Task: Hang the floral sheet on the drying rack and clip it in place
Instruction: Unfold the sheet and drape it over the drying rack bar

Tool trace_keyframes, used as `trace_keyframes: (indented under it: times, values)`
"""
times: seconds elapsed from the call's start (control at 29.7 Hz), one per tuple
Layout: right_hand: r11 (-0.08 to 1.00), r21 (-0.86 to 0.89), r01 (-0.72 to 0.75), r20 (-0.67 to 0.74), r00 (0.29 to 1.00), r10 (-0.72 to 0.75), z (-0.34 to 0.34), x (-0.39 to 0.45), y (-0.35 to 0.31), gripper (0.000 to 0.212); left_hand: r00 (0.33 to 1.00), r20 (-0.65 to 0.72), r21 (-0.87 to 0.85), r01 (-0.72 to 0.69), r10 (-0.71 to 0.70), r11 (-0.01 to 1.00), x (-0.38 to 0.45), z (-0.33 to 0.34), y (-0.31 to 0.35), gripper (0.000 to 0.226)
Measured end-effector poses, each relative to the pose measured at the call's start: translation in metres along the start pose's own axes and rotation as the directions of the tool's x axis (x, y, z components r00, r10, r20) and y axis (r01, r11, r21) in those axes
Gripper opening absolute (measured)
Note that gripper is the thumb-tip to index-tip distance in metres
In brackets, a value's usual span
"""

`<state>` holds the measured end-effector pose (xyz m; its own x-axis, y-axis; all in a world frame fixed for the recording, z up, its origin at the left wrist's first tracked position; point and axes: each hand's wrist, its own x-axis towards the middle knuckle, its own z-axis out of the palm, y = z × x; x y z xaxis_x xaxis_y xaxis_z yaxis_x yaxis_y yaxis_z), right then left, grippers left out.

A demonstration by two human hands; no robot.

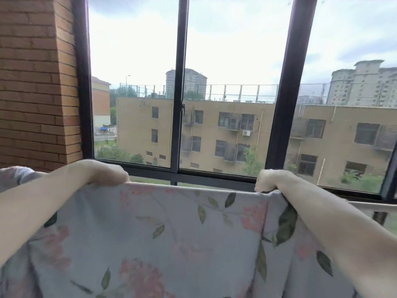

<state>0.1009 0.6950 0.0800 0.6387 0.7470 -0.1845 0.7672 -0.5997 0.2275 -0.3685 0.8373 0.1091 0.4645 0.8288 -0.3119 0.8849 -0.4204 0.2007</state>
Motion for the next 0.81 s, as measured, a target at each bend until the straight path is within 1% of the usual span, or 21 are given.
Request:
trace_keyframes:
  times: [0.03, 0.07, 0.1, 0.13, 0.2, 0.24, 0.27, 0.3, 0.34, 0.37, 0.44, 0.47, 0.5, 0.54, 0.57, 0.61, 0.64, 0.67, 0.71, 0.74, 0.81]
  values:
    - [0.998, -0.043, 0.054, 0.132, 0.99, -0.048, 0.008, -0.004, -0.005, 0.048, 0.999, -0.042, 0.082, 0.011, -0.008, 0.997, -0.001, -0.001, 0.001, 0.028]
    - [0.995, -0.016, 0.097, 0.206, 0.974, -0.092, 0.008, -0.003, -0.005, 0.047, 0.998, -0.062, 0.139, 0.013, -0.005, 0.99, -0.001, 0.0, 0.002, 0.03]
    - [0.99, 0.013, 0.138, 0.232, 0.963, -0.137, 0.006, -0.001, -0.005, 0.045, 0.998, -0.069, 0.172, 0.008, 0.004, 0.985, -0.001, 0.001, 0.005, 0.032]
    - [0.988, 0.021, 0.152, 0.231, 0.961, -0.153, 0.008, -0.002, -0.005, 0.046, 0.997, -0.074, 0.142, 0.006, 0.004, 0.99, -0.002, 0.004, 0.009, 0.032]
    - [0.979, 0.001, 0.204, 0.25, 0.948, -0.197, 0.011, -0.005, -0.008, 0.045, 0.99, -0.14, -0.035, -0.007, 0.002, 0.999, -0.009, 0.008, 0.027, 0.026]
    - [0.977, 0.008, 0.212, 0.258, 0.944, -0.207, 0.012, -0.013, -0.011, 0.039, 0.981, -0.195, -0.105, -0.046, 0.024, 0.993, -0.013, 0.011, 0.041, 0.024]
    - [0.979, 0.022, 0.203, 0.26, 0.944, -0.202, 0.013, -0.016, -0.012, 0.029, 0.963, -0.26, -0.135, -0.111, 0.073, 0.985, -0.017, 0.016, 0.06, 0.024]
    - [0.981, 0.037, 0.192, 0.251, 0.948, -0.195, 0.013, -0.019, -0.011, 0.019, 0.942, -0.31, -0.144, -0.18, 0.128, 0.973, -0.023, 0.022, 0.084, 0.026]
    - [0.983, 0.031, 0.178, 0.234, 0.955, -0.181, 0.011, -0.022, -0.011, 0.015, 0.923, -0.334, -0.152, -0.253, 0.191, 0.955, -0.03, 0.029, 0.109, 0.03]
    - [0.982, 0.037, 0.187, 0.214, 0.958, -0.191, 0.01, -0.022, -0.013, 0.014, 0.907, -0.329, -0.147, -0.325, 0.264, 0.934, -0.041, 0.037, 0.135, 0.034]
    - [0.969, 0.055, 0.24, 0.186, 0.951, -0.246, 0.01, -0.027, -0.015, 0.025, 0.876, -0.261, -0.068, -0.437, 0.406, 0.897, -0.057, 0.053, 0.183, 0.036]
    - [0.962, 0.087, 0.259, 0.143, 0.952, -0.27, 0.009, -0.03, -0.017, 0.03, 0.864, -0.226, -0.032, -0.469, 0.45, 0.883, -0.06, 0.061, 0.202, 0.035]
    - [0.95, 0.152, 0.275, 0.074, 0.955, -0.288, 0.008, -0.036, -0.017, 0.029, 0.853, -0.204, -0.002, -0.492, 0.481, 0.871, -0.062, 0.068, 0.218, 0.036]
    - [0.925, 0.253, 0.283, -0.029, 0.958, -0.285, 0.007, -0.042, -0.013, 0.024, 0.839, -0.2, 0.024, -0.512, 0.506, 0.859, -0.06, 0.074, 0.23, 0.04]
    - [0.872, 0.381, 0.307, -0.146, 0.951, -0.271, 0.004, -0.048, -0.01, 0.018, 0.829, -0.209, 0.052, -0.521, 0.52, 0.852, -0.057, 0.081, 0.238, 0.044]
    - [0.791, 0.504, 0.348, -0.257, 0.934, -0.247, -0.001, -0.057, -0.006, 0.014, 0.823, -0.219, 0.083, -0.52, 0.525, 0.85, -0.052, 0.085, 0.243, 0.046]
    - [0.699, 0.59, 0.405, -0.361, 0.906, -0.22, -0.006, -0.067, -0.004, 0.012, 0.819, -0.24, 0.108, -0.511, 0.522, 0.852, -0.047, 0.09, 0.244, 0.048]
    - [0.629, 0.623, 0.465, -0.46, 0.868, -0.187, -0.011, -0.079, 0.0, 0.011, 0.816, -0.262, 0.135, -0.497, 0.515, 0.857, -0.042, 0.093, 0.244, 0.049]
    - [0.598, 0.607, 0.523, -0.552, 0.819, -0.156, -0.014, -0.093, 0.004, 0.011, 0.811, -0.284, 0.154, -0.488, 0.511, 0.859, -0.039, 0.094, 0.244, 0.049]
    - [0.589, 0.574, 0.569, -0.631, 0.766, -0.125, -0.014, -0.107, 0.007, 0.011, 0.809, -0.3, 0.165, -0.478, 0.506, 0.863, -0.037, 0.094, 0.242, 0.05]
    - [0.562, 0.547, 0.621, -0.741, 0.671, -0.021, 0.001, -0.143, 0.013, 0.01, 0.798, -0.308, 0.179, -0.486, 0.518, 0.855, -0.034, 0.091, 0.242, 0.051]
